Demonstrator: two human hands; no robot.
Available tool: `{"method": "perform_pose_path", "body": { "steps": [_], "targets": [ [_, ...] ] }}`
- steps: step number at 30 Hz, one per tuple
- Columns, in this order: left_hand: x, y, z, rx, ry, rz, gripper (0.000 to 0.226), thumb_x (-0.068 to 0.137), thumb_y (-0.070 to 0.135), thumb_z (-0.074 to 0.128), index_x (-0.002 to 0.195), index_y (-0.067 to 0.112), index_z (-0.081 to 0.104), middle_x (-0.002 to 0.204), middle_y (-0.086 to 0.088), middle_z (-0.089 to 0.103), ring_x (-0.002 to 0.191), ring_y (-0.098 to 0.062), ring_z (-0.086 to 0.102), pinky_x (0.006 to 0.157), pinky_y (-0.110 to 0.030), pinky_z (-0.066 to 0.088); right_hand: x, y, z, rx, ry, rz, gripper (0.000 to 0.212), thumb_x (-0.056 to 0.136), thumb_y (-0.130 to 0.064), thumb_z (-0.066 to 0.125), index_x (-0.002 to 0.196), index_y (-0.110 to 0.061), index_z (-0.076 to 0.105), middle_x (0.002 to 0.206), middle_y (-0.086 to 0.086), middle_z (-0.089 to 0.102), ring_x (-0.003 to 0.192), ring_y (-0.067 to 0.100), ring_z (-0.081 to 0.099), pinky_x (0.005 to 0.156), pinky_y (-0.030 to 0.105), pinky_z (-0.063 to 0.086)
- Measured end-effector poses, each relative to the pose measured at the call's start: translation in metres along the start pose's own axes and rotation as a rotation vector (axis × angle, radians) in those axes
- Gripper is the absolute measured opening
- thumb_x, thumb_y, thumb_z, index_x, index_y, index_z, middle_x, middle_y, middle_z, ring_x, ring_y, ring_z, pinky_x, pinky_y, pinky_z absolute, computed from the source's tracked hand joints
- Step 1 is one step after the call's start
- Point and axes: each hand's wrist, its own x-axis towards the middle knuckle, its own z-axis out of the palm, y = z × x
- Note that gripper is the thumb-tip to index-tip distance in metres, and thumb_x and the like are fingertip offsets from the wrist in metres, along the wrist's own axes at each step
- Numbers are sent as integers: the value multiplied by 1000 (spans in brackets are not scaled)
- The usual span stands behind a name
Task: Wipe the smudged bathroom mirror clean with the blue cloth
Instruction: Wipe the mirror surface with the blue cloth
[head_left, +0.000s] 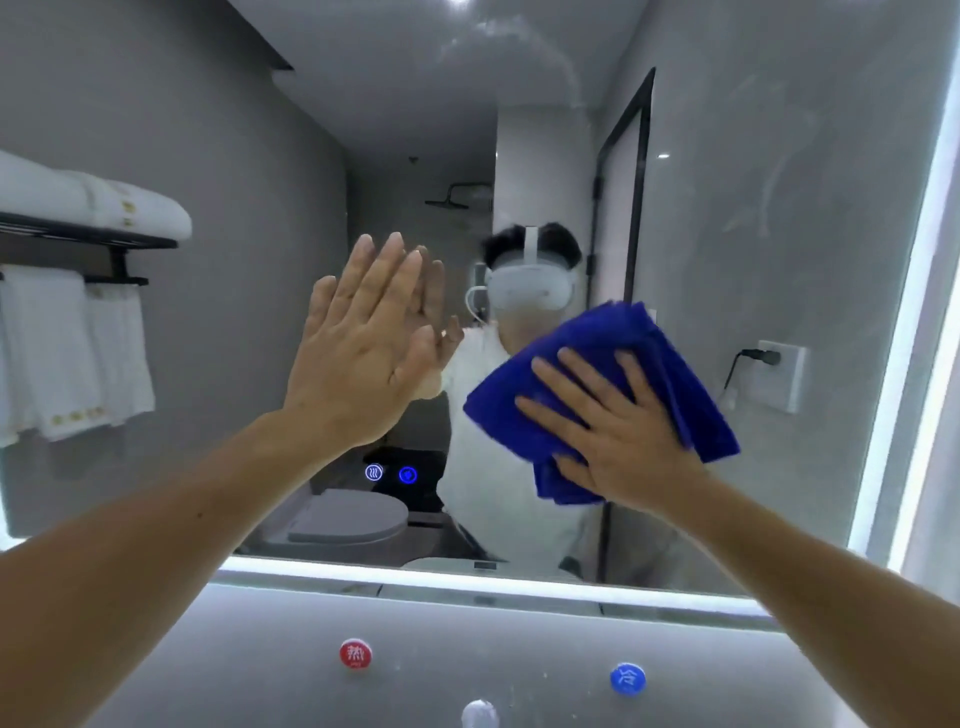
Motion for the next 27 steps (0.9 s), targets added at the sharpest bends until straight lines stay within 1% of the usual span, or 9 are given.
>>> {"method": "perform_pose_path", "body": {
  "steps": [4, 8, 10, 15, 17, 20, 22, 24, 27],
  "targets": [
    [-5, -8, 0, 16, 9, -12, 72, 97, 60, 7, 155, 20, 18, 164, 4, 11, 151, -13, -1, 121, -45, 7, 46, 38, -14, 11, 18, 354, 55, 104, -42, 28, 154, -21, 24, 162, 10, 15, 150, 32, 9, 115, 64, 9],
    [-10, -18, 5, 22, -3, -35, 71, 97, 60, 7, 155, 21, 17, 164, 6, 8, 150, -10, -4, 120, -39, 3, 42, 5, -5, 35, 45, 553, 59, 103, -43, 24, 156, -18, 15, 163, 10, 5, 150, 34, 3, 117, 61, 2],
    [-14, -24, 7, 23, -16, -35, 68, 98, 56, 12, 155, 20, 17, 164, 4, 9, 151, -10, -4, 120, -41, 4, 15, -25, 7, 55, 25, 498, 60, 103, -44, 26, 156, -17, 16, 163, 12, 5, 149, 36, 4, 117, 60, 0],
    [-14, -44, 5, 12, -16, -26, 65, 98, 50, 19, 155, 20, 17, 164, 4, 8, 150, -9, -5, 119, -38, 1, -73, -105, 25, 44, -174, 167, 53, 104, -42, 19, 152, -21, 28, 155, 13, 31, 149, 34, 5, 118, 56, 1],
    [-12, -52, 2, 7, -11, -21, 65, 98, 50, 20, 155, 21, 16, 164, 5, 7, 150, -10, -6, 120, -41, 4, -77, -107, 22, 21, -201, 103, 51, 104, -42, 21, 151, -22, 31, 157, 11, 30, 149, 33, 8, 118, 56, 4],
    [-10, -63, -3, 12, 13, -29, 66, 97, 49, 21, 155, 19, 18, 164, 3, 10, 151, -13, -1, 120, -44, 8, -40, -80, 13, 17, -122, 79, 57, 99, -41, 36, 152, -22, 29, 160, 10, 20, 149, 33, 13, 118, 57, 6],
    [-10, -69, -5, 7, 24, -39, 66, 97, 49, 21, 155, 18, 18, 164, 1, 11, 151, -14, 0, 120, -46, 10, 7, -58, 6, 10, -33, 145, 58, 98, -39, 41, 152, -19, 31, 160, 13, 21, 148, 35, 16, 118, 57, 6],
    [-13, -76, -6, -8, 29, -46, 64, 98, 47, 22, 155, 18, 18, 164, 0, 11, 151, -15, 0, 120, -49, 11, 57, -44, 0, 10, 11, 205, 56, 100, -37, 40, 151, -13, 34, 158, 18, 23, 147, 37, 17, 118, 58, 9],
    [-17, -90, -7, -13, 53, -51, 63, 98, 45, 24, 155, 17, 19, 164, -1, 13, 151, -16, 3, 120, -51, 15, 115, -51, -4, 25, 15, 198, 56, 102, -38, 34, 150, -9, 34, 157, 23, 22, 147, 40, 16, 118, 59, 13]
  ]
}}
